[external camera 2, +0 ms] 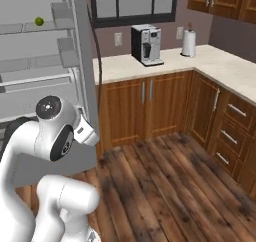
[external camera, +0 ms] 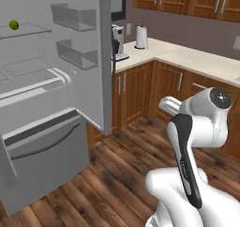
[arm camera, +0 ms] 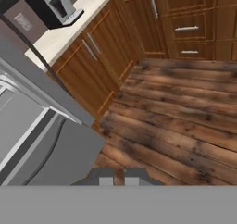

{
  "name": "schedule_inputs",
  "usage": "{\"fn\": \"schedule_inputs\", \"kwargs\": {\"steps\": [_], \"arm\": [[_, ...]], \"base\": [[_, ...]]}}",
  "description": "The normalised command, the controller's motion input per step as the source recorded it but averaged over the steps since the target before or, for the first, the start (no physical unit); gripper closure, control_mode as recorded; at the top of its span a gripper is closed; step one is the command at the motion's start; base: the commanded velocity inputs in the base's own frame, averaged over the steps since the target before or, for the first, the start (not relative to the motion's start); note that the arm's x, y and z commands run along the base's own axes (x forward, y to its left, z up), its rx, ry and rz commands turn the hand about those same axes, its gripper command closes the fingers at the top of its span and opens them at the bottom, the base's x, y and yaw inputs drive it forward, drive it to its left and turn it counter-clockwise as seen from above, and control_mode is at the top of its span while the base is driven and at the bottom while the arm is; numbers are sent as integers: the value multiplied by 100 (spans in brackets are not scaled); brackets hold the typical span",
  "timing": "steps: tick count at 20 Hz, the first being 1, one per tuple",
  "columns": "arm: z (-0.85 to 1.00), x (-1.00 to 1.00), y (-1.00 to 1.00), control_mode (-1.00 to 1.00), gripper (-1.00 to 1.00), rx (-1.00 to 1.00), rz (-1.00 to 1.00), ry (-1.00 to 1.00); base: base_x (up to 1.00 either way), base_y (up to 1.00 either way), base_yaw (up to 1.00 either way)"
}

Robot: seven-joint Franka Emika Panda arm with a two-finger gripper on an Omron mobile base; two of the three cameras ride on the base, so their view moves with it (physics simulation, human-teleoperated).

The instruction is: Retrieve the bottle and the shaker from the cabinet and place them next to the mixing bowl on the counter. Then add garlic from the fridge to the mixing bowl.

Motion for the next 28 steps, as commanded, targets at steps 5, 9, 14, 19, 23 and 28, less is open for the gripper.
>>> {"fn": "schedule_inputs", "kwargs": {"steps": [5,9,14,19,23,28], "arm": [[0,0,0,100,100,0,0,0],[0,0,0,100,100,0,0,0],[0,0,0,100,100,0,0,0],[0,0,0,100,100,0,0,0],[0,0,0,100,100,0,0,0],[0,0,0,100,100,0,0,0]], "base": [[-3,0,-34],[-1,0,-38],[0,0,-39],[0,0,-41],[0,0,-39],[0,0,-39]]}}
